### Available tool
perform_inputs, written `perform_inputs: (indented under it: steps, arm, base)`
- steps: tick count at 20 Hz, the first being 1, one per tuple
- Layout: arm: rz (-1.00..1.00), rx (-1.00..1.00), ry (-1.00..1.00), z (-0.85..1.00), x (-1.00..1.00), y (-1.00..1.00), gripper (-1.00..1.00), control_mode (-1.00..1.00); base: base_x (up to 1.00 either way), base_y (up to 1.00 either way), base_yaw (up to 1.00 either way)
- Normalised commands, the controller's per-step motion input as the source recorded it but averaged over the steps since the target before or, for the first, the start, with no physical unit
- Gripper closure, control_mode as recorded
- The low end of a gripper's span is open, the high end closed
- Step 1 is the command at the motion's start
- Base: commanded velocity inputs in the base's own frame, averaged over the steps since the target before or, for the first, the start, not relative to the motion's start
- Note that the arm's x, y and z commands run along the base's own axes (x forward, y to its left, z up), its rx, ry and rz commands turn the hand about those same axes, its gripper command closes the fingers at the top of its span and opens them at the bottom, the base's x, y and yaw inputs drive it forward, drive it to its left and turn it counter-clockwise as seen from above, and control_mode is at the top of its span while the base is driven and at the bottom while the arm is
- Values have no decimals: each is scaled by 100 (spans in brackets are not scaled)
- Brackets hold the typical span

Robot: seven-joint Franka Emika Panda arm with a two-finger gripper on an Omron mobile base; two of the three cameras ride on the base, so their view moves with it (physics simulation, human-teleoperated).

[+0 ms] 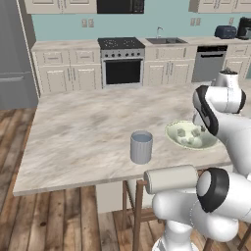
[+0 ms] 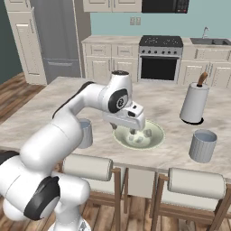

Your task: There are four ice cubes in the ice bowl. Place two ice cubes in each glass of water.

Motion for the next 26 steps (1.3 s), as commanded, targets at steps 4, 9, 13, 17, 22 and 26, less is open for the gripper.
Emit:
perform_inputs:
  steps: [4, 9, 13, 17, 22, 26]
  arm:
    - [-2, 0, 0, -21, 0, -2, -100, -100]
    - [-2, 0, 0, -24, 0, 0, -100, -100]
    - [-2, 0, 0, -23, 0, 0, -100, -100]
    - [-1, 0, 0, -14, 0, 0, -100, -100]
    - [0, 0, 0, -8, 7, 0, -100, -100]
    - [0, 0, 0, -13, 25, 0, -100, -100]
  base:
    - [0, 0, 0]
    - [0, 0, 0]
    - [0, 0, 0]
    - [0, 0, 0]
    - [0, 0, 0]
    - [0, 0, 0]
